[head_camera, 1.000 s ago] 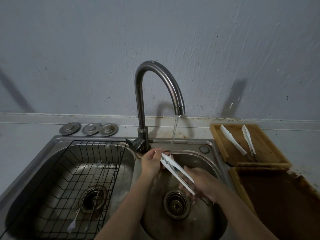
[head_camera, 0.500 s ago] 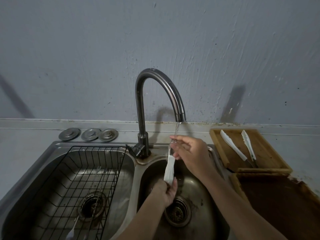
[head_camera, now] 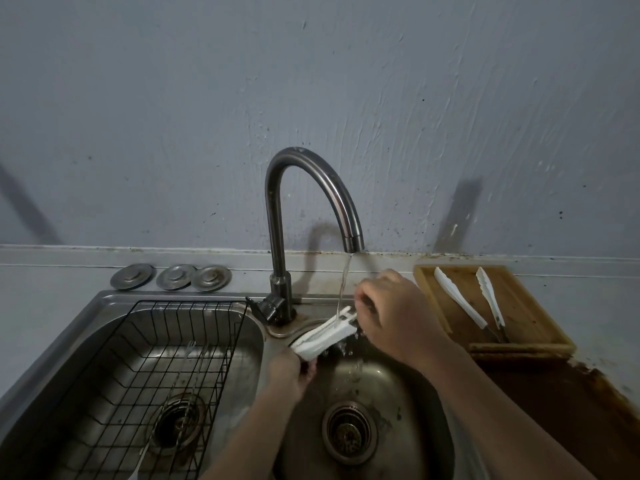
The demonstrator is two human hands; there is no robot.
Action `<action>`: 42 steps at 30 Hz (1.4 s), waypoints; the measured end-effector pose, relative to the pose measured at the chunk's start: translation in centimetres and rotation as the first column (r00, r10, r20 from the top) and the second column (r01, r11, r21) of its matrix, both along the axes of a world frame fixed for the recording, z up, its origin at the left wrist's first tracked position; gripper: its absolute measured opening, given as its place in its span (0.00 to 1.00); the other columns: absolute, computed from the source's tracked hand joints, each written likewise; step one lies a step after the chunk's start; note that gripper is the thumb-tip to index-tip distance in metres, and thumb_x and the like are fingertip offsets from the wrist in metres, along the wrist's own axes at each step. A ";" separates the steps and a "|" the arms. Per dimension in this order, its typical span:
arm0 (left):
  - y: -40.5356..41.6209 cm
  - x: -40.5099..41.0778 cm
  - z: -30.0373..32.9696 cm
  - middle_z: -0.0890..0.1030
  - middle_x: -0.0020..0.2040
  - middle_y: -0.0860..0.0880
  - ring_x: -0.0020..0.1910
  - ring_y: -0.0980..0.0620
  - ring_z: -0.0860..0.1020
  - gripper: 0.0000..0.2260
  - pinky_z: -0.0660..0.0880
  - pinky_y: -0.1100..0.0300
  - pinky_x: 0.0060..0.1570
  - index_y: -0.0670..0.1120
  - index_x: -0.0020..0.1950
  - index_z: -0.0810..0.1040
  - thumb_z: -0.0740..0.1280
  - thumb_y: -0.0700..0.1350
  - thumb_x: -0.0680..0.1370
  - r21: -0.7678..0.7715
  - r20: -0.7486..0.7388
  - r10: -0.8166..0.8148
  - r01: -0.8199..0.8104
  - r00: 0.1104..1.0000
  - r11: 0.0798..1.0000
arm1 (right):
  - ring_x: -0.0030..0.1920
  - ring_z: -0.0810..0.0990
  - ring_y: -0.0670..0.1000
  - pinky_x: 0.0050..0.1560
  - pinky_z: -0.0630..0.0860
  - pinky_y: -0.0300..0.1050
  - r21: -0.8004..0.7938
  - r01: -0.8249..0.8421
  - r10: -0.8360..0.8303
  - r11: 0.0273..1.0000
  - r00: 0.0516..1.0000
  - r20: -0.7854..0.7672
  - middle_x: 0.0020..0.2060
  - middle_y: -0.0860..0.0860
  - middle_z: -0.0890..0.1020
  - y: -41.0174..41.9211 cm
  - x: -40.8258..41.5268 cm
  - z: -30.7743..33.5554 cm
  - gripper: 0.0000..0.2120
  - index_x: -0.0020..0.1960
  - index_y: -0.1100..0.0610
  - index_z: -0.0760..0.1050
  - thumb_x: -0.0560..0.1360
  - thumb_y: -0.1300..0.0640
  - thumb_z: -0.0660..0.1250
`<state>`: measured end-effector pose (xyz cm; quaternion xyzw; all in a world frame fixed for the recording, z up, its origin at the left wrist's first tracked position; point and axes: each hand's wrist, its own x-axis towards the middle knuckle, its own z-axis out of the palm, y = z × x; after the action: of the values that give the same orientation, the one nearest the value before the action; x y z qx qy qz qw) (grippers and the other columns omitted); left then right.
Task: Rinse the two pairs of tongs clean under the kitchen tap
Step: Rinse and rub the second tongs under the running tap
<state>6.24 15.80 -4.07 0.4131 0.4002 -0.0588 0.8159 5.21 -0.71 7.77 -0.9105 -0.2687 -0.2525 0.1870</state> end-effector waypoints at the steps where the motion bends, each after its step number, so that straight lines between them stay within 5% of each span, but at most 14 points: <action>1: 0.7 0.4 0.5 0.75 0.38 0.40 0.30 0.48 0.71 0.12 0.68 0.68 0.16 0.38 0.57 0.72 0.52 0.39 0.81 0.114 0.033 -0.007 0.003 0.999 0.993 | 0.35 0.75 0.48 0.38 0.76 0.45 -0.127 0.022 -0.014 0.992 0.998 0.065 0.34 0.50 0.79 0.1 -0.3 -0.3 0.12 0.46 0.55 0.76 0.74 0.48 0.58; 4: 2.0 1.5 2.2 0.76 0.39 0.40 0.31 0.46 0.73 0.12 0.71 0.59 0.22 0.37 0.52 0.71 0.51 0.42 0.82 0.395 0.102 -0.039 -0.004 0.994 0.919 | 0.35 0.77 0.53 0.35 0.70 0.45 -0.389 0.106 -0.090 0.915 0.994 0.060 0.35 0.52 0.81 1.6 -1.0 -2.5 0.26 0.50 0.57 0.75 0.72 0.35 0.55; 6: 2.3 1.6 2.8 0.77 0.39 0.38 0.34 0.42 0.76 0.14 0.74 0.53 0.30 0.35 0.51 0.72 0.50 0.42 0.81 0.572 0.140 -0.111 0.011 0.984 0.820 | 0.28 0.75 0.51 0.29 0.69 0.41 -0.489 0.184 -0.182 0.853 0.982 0.053 0.27 0.51 0.78 2.5 -1.2 -3.9 0.26 0.39 0.56 0.77 0.63 0.32 0.67; 10: 2.5 0.7 3.1 0.80 0.49 0.34 0.49 0.36 0.79 0.18 0.77 0.42 0.51 0.35 0.50 0.75 0.51 0.46 0.81 0.821 0.074 -0.276 0.099 0.958 0.563 | 0.32 0.78 0.51 0.27 0.72 0.41 -0.400 0.188 -0.197 0.897 0.980 0.018 0.33 0.52 0.81 3.5 -1.0 -6.0 0.22 0.44 0.57 0.79 0.64 0.38 0.71; 12: 3.0 0.9 3.2 0.79 0.49 0.33 0.45 0.36 0.80 0.20 0.79 0.43 0.46 0.35 0.51 0.75 0.50 0.49 0.82 0.772 0.017 -0.348 0.209 0.937 0.600 | 0.42 0.79 0.54 0.36 0.72 0.45 -0.317 0.117 -0.187 0.941 0.962 -0.199 0.45 0.53 0.80 3.4 -0.6 -7.0 0.23 0.55 0.57 0.73 0.74 0.38 0.60; 14: 3.7 1.0 3.5 0.79 0.47 0.35 0.37 0.40 0.80 0.24 0.81 0.51 0.32 0.34 0.57 0.73 0.50 0.53 0.81 0.680 -0.058 -0.408 0.335 0.911 0.652 | 0.40 0.77 0.53 0.35 0.68 0.44 -0.136 0.115 -0.168 0.984 0.860 -0.482 0.42 0.52 0.79 3.0 -0.6 -7.4 0.20 0.50 0.55 0.72 0.76 0.39 0.55; 16: 4.6 1.2 3.8 0.79 0.49 0.35 0.42 0.40 0.81 0.26 0.81 0.50 0.37 0.33 0.61 0.67 0.51 0.56 0.80 0.717 -0.105 -0.375 0.331 0.921 0.613 | 0.35 0.77 0.52 0.35 0.68 0.43 0.084 0.190 -0.075 0.978 0.699 -0.712 0.35 0.51 0.78 2.8 -0.5 -7.7 0.21 0.42 0.55 0.73 0.79 0.41 0.51; 19: 5.8 1.3 3.8 0.69 0.64 0.30 0.61 0.33 0.72 0.27 0.71 0.45 0.61 0.32 0.66 0.58 0.58 0.53 0.79 0.846 -0.135 -0.283 0.259 0.950 0.466 | 0.21 0.72 0.48 0.25 0.69 0.39 0.382 0.469 0.192 0.797 0.402 -0.895 0.24 0.51 0.76 2.8 -0.4 -8.2 0.28 0.37 0.58 0.75 0.79 0.41 0.47; 22: 6.2 1.8 4.4 0.59 0.72 0.33 0.67 0.36 0.65 0.27 0.64 0.51 0.65 0.36 0.72 0.53 0.61 0.43 0.79 0.915 -0.063 -0.342 0.191 0.938 0.356 | 0.18 0.67 0.47 0.19 0.63 0.35 0.516 0.710 0.567 0.479 0.198 -0.799 0.21 0.50 0.73 3.0 0.0 -7.9 0.27 0.32 0.57 0.75 0.79 0.43 0.50; 24: 6.1 2.3 4.3 0.66 0.67 0.33 0.60 0.40 0.71 0.21 0.69 0.58 0.56 0.37 0.69 0.56 0.59 0.38 0.79 0.945 -0.033 -0.385 0.154 0.922 0.289 | 0.18 0.66 0.47 0.18 0.62 0.35 0.534 0.757 0.687 0.377 0.158 -0.709 0.21 0.50 0.72 3.4 0.4 -7.5 0.24 0.32 0.56 0.73 0.79 0.44 0.52; 26: 5.8 2.3 4.2 0.74 0.57 0.32 0.48 0.41 0.75 0.14 0.72 0.55 0.44 0.36 0.63 0.60 0.57 0.35 0.78 0.966 -0.018 -0.369 0.111 0.929 0.234 | 0.18 0.65 0.46 0.17 0.62 0.36 0.555 0.759 0.739 0.341 0.149 -0.657 0.21 0.49 0.72 3.9 0.8 -7.1 0.22 0.33 0.57 0.72 0.79 0.46 0.52; 29: 5.5 2.0 3.7 0.75 0.53 0.35 0.49 0.36 0.76 0.12 0.74 0.45 0.47 0.36 0.60 0.62 0.57 0.36 0.77 0.990 -0.043 -0.312 0.083 0.949 0.115 | 0.18 0.66 0.46 0.17 0.62 0.36 0.585 0.745 0.768 0.319 0.159 -0.621 0.20 0.49 0.71 4.7 1.2 -6.8 0.22 0.33 0.56 0.71 0.78 0.46 0.52; 37: 5.4 4.3 5.0 0.80 0.50 0.40 0.45 0.42 0.81 0.16 0.71 0.54 0.35 0.40 0.62 0.57 0.59 0.39 0.78 0.940 -0.324 -0.264 0.277 0.908 -0.202 | 0.19 0.65 0.47 0.19 0.62 0.36 0.630 0.705 0.729 0.324 0.238 -0.641 0.20 0.50 0.71 4.4 0.8 -6.6 0.21 0.34 0.58 0.71 0.79 0.48 0.51; 42: 5.5 4.6 4.9 0.81 0.49 0.40 0.46 0.40 0.81 0.13 0.72 0.52 0.38 0.41 0.58 0.59 0.59 0.38 0.76 0.939 -0.320 -0.250 0.272 0.914 -0.208 | 0.19 0.71 0.47 0.20 0.69 0.39 0.663 0.549 0.439 0.509 0.498 -0.748 0.21 0.50 0.75 3.0 -0.1 -6.7 0.30 0.38 0.61 0.75 0.79 0.40 0.45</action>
<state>10.88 21.32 0.82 0.9536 0.2162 0.0902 0.1890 5.13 2.24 1.08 -0.6910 0.0626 0.1355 0.7073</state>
